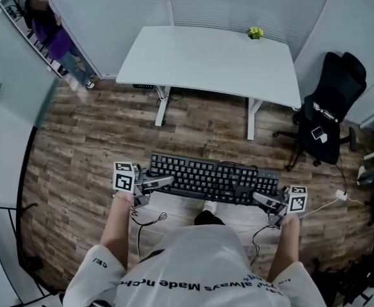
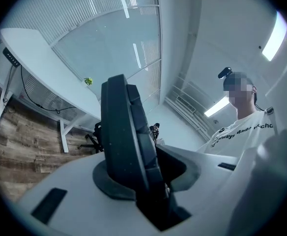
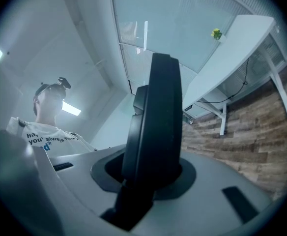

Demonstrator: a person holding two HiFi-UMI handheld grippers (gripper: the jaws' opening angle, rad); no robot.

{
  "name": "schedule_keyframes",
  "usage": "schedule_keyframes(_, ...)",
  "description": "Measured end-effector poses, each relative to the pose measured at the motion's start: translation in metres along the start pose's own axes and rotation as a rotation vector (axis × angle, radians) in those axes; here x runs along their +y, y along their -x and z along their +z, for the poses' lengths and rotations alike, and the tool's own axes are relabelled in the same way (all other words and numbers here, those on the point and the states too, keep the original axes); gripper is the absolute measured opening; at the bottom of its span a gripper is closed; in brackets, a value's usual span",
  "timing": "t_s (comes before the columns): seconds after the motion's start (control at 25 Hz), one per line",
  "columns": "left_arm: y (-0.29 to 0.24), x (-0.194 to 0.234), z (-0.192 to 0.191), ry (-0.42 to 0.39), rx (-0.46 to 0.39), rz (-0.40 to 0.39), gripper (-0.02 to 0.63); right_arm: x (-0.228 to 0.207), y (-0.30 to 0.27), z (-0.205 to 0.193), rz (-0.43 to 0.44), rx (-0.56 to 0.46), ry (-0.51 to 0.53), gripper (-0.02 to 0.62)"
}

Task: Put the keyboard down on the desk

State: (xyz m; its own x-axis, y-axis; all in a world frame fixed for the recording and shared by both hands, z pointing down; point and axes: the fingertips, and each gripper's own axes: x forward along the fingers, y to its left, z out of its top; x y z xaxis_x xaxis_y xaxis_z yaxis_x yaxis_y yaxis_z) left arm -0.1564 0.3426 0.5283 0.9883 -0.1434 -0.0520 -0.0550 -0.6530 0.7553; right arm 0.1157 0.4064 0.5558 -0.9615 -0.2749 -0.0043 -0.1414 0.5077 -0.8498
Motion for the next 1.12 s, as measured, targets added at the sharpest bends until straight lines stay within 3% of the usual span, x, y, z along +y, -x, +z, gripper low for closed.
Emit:
schedule_keyframes(0.36, -0.084, 0.05, 0.053, 0.007, 0.017, 0.016, 0.144, -0.054, 0.046, 0.083, 0.008, -0.007, -0.017, 0.12)
schedule_keyframes(1.12, -0.114, 0.112, 0.093, 0.045, 0.0, 0.025, 0.144, -0.109, 0.046, 0.144, -0.002, 0.014, -0.053, 0.12)
